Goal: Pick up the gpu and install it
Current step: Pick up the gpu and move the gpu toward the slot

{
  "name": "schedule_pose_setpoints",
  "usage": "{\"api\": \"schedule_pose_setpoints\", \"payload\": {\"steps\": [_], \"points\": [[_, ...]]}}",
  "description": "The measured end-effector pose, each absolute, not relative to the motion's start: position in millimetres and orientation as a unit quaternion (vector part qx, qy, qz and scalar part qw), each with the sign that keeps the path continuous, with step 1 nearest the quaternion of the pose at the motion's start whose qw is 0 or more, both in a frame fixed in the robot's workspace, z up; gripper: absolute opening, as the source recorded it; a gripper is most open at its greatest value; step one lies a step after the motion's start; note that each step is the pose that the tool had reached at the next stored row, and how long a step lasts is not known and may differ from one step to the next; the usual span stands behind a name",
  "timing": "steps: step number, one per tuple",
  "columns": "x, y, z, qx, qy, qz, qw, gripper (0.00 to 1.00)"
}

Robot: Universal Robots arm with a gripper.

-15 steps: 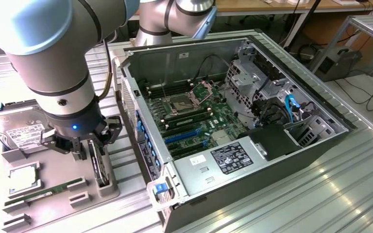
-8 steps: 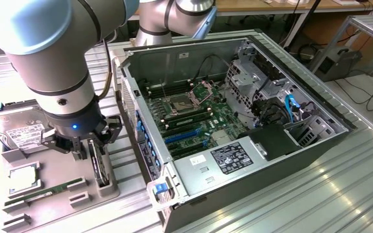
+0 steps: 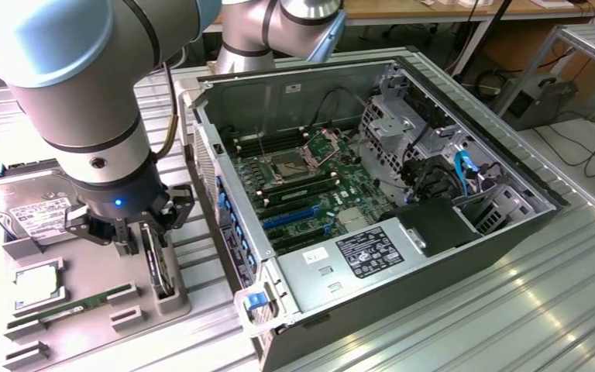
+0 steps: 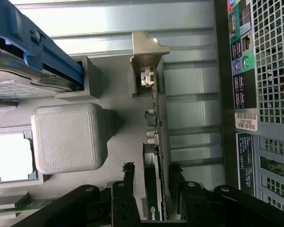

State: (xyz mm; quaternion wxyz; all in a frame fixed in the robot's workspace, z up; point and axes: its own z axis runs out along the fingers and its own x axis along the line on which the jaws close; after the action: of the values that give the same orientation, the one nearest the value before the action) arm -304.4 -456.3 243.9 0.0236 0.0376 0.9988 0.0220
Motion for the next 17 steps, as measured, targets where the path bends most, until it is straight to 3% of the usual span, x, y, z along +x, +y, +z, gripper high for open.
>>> {"api": "schedule_pose_setpoints", "payload": {"steps": [5, 7, 17], "points": [[-304.4, -456.3, 243.9, 0.038, 0.999, 0.022, 0.024, 0.41], [-304.4, -456.3, 243.9, 0.038, 0.999, 0.022, 0.024, 0.27], [-304.4, -456.3, 243.9, 0.019, 0.999, 0.022, 0.023, 0.27]]}}
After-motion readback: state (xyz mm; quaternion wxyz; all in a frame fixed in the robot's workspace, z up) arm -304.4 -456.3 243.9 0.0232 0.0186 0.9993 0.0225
